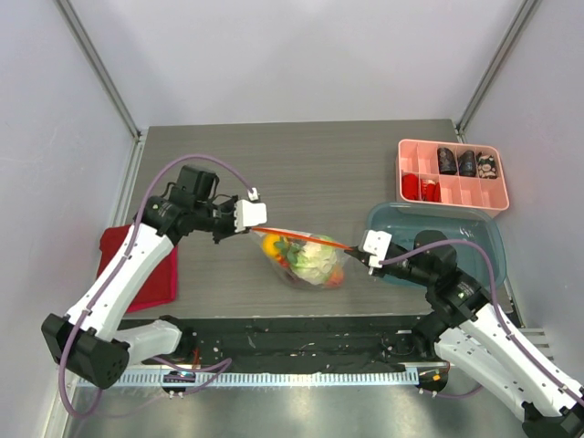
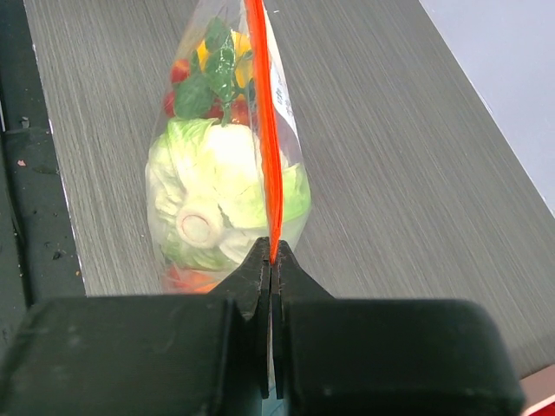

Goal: Place the food in the zip-top bag and seal the zipper
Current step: Zip the zipper food storage bag at the center of the board.

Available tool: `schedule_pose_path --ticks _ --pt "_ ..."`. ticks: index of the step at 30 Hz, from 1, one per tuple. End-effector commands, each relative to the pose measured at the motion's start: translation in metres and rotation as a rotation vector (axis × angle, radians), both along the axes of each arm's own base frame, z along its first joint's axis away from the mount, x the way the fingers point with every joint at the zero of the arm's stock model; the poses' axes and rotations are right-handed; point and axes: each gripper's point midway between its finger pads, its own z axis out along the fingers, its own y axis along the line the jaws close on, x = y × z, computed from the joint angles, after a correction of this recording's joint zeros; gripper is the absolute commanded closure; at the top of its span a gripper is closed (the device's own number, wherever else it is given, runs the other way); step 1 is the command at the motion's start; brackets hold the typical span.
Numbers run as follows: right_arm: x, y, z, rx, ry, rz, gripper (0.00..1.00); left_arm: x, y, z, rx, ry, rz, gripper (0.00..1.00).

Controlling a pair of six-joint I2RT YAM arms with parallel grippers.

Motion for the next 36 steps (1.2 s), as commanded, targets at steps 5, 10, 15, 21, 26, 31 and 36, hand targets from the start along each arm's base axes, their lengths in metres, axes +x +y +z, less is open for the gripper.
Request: schedule_pose_path --ticks 5,10,15,21,26,31,36 --pt "0.005 -0.002 0.003 -0.005 -0.021 -0.022 0.99 -0.004 0.035 -0.007 0.074 -0.019 0.067 0.98" --pt "0.009 0.004 0.007 -0.002 -0.013 -0.006 0.99 -0.010 0.021 0.016 -0.022 0.006 0.070 0.72" --pt "0.010 0.011 0.013 0.012 -0.010 0.022 0.99 -0.002 -0.010 0.051 -0.149 -0.005 0.068 0.38" --pt "0.012 0.015 0.019 0.021 -0.014 0.035 0.99 0.000 -0.046 0.044 -0.127 -0.032 -0.014 0.33" --pt "0.013 0.017 0.022 0.033 -0.012 0.040 0.99 0.005 -0.078 0.037 -0.154 -0.002 -0.068 0.33" --pt "0.015 0.017 0.022 0.025 -0.015 0.036 0.99 0.007 -0.098 0.020 -0.146 0.036 -0.079 0.33" --pt "0.015 0.017 0.022 0.026 -0.011 0.032 0.99 0.001 -0.105 0.009 -0.135 0.082 -0.104 0.41"
